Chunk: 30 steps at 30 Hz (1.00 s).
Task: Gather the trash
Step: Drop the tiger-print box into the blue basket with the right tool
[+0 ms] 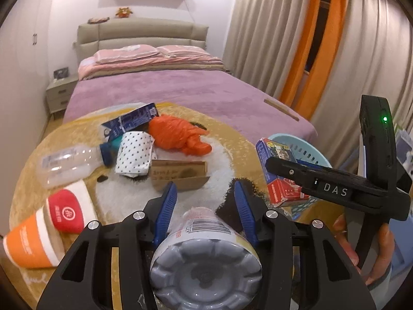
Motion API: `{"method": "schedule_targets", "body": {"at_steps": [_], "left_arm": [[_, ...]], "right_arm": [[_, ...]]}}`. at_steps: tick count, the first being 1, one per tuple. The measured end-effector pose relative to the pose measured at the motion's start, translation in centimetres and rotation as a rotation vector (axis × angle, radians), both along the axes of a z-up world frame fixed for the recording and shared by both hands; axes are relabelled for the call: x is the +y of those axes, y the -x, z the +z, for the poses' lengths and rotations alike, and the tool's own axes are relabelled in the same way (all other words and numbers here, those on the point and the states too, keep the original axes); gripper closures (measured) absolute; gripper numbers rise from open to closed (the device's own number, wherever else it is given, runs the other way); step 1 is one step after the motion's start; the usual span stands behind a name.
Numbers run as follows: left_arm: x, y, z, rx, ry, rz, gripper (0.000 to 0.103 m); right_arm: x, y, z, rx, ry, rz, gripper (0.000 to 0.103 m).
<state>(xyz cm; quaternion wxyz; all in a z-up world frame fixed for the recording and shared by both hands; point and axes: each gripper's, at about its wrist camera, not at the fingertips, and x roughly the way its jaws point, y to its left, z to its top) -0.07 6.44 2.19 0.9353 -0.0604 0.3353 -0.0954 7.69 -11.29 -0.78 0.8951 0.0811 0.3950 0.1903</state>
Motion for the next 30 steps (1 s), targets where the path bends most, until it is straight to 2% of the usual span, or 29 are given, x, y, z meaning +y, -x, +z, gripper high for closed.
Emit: {"method": "schedule_targets", "body": {"at_steps": [3, 6, 9, 11, 15, 17, 19, 24, 26, 30], "left_arm": [[0.4, 0.8, -0.7, 0.042, -0.015, 0.007, 0.059], [1.7, 2.4, -2.5, 0.112, 0.019, 0.009, 0.061], [2.5, 3.4, -4.9, 0.2, 0.07, 0.014, 0.073], [2.5, 3.7, -5.8, 0.232, 0.086, 0.001, 0.074], [2.0, 4.3, -6.2, 0.251, 0.085, -0.022, 0.064], [1.8, 4.4, -6.2, 0.266, 0.097, -0.04, 0.041], [1.1, 4.7, -6.5, 0.291, 0.062, -0.062, 0.038], [0.1, 3.9, -7.7, 0.345, 0.004, -0.068, 0.04], [-0.1, 3.2, -8.4, 0.367, -0.004, -0.063, 0.057], [0.1, 2.4, -8.6, 0.353, 0.051, -0.052, 0.056]], "right_arm": [[-0.6, -0.1, -0.4, 0.01, -0.007, -0.002, 0.042], [-0.8, -0.1, -0.8, 0.021, -0.02, 0.002, 0.041], [-0.3, -0.2, -1.5, 0.041, -0.03, 0.014, 0.041], [0.2, 0.0, -1.8, 0.047, -0.031, 0.025, 0.041], [0.4, 0.5, -1.7, 0.041, -0.031, 0.026, 0.041], [0.0, 0.7, -1.6, 0.039, -0.039, 0.019, 0.041], [-0.5, 0.8, -1.5, 0.039, -0.043, 0.01, 0.041], [-1.5, 0.6, -1.7, 0.053, -0.061, -0.007, 0.041], [-1.8, 0.6, -1.8, 0.054, -0.065, -0.009, 0.041], [-2.7, 0.5, -1.6, 0.048, -0.075, -0.02, 0.041]]}}
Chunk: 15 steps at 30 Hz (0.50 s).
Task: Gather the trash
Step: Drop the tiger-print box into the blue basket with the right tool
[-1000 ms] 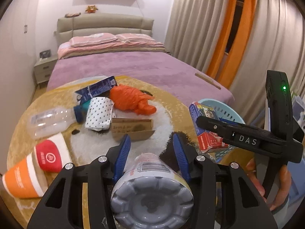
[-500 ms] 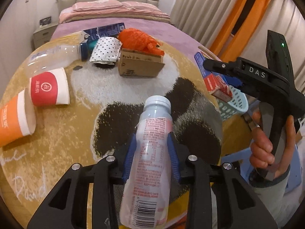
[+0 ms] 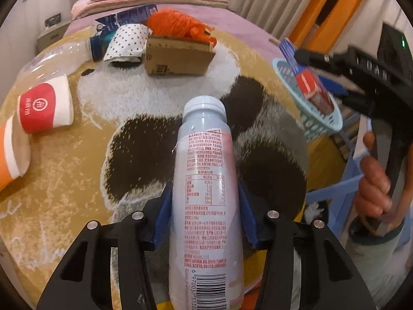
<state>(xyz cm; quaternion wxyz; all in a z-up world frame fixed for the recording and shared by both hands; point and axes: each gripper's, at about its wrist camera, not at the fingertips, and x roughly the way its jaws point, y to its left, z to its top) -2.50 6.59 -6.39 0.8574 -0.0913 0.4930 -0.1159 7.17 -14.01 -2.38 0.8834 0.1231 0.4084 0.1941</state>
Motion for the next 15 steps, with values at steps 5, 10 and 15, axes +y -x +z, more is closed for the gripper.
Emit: {"method": "schedule_targets", "body": {"at_steps": [5, 10, 15], "left_arm": [[-1.1, -1.5, 1.6, -0.073, 0.048, -0.006, 0.057], [-3.9, -3.8, 2.9, -0.121, 0.064, -0.046, 0.057], [-7.4, -6.9, 3.9, -0.159, 0.084, -0.095, 0.057]], "right_arm": [[-1.8, -0.4, 0.2, -0.006, -0.014, -0.029, 0.041], [-4.3, -1.0, 0.4, -0.01, -0.028, -0.076, 0.041], [-7.8, -1.8, 0.3, -0.011, -0.017, -0.156, 0.041]]}}
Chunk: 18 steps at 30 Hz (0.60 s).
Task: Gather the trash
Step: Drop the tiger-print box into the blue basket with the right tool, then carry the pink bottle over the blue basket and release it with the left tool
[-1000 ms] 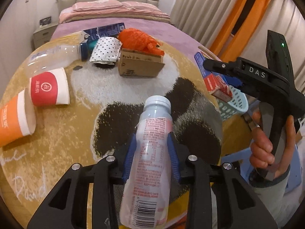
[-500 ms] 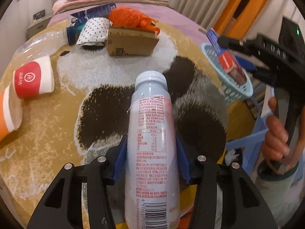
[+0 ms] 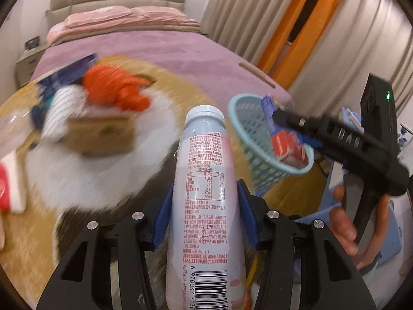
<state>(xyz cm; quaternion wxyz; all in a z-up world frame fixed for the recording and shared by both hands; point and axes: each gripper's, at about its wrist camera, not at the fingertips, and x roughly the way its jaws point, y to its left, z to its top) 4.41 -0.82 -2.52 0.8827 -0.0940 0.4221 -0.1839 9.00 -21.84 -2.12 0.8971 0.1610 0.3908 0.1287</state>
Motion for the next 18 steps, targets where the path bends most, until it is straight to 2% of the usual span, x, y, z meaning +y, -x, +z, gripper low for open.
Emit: {"method": "schedule_targets", "body": {"at_steps": [7, 11, 18], "left_arm": [[-5.5, -4.7, 1.4, -0.045, 0.045, -0.093, 0.057], [-8.5, -8.2, 1.8, -0.034, 0.123, -0.172, 0.057], [-13.2, -11.9, 0.1, -0.009, 0.12, -0.206, 0.057]], "right_arm": [[-6.1, -2.0, -0.8, 0.02, 0.019, -0.134, 0.041], [-9.2, -3.8, -2.4, 0.067, 0.044, -0.208, 0.041], [-12.1, -6.8, -6.3, 0.164, 0.083, -0.268, 0.041]]}}
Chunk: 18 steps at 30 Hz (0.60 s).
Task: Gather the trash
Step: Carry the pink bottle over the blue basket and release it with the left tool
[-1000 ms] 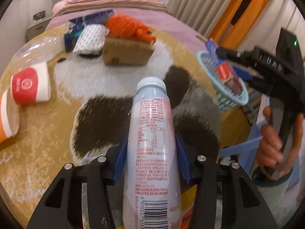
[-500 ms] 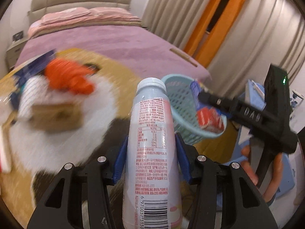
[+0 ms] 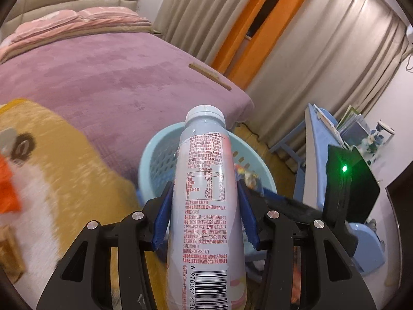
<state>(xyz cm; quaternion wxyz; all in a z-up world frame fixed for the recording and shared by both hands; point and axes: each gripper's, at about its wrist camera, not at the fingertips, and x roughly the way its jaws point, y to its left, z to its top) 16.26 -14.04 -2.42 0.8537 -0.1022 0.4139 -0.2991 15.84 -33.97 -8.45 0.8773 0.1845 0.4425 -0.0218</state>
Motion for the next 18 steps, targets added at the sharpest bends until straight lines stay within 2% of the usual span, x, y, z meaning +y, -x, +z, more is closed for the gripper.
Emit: {"method": "schedule_targets", "body": {"at_steps": [6, 12, 13, 15, 18], "left_arm": [[-2.1, -2.0, -2.6, 0.088, 0.012, -0.003, 0.056], [-3.7, -3.6, -3.9, 0.101, -0.008, -0.004, 0.056], [-4.0, -4.1, -4.1, 0.102, -0.008, -0.002, 0.056], [-4.1, -4.1, -4.0, 0.096, -0.009, -0.001, 0.048], [-4.1, -3.7, -3.8, 0.076, -0.011, -0.004, 0.045]], "right_arm": [[-1.1, -1.8, -2.8, 0.078, 0.018, -0.022, 0.039], [-1.7, -1.9, -3.4, 0.096, 0.048, -0.034, 0.039], [-1.8, -1.8, -3.3, 0.097, 0.049, -0.03, 0.039], [-1.6, -1.3, -3.1, 0.095, 0.059, -0.028, 0.039], [-1.7, -0.9, -2.7, 0.088, 0.057, -0.032, 0.039]]}}
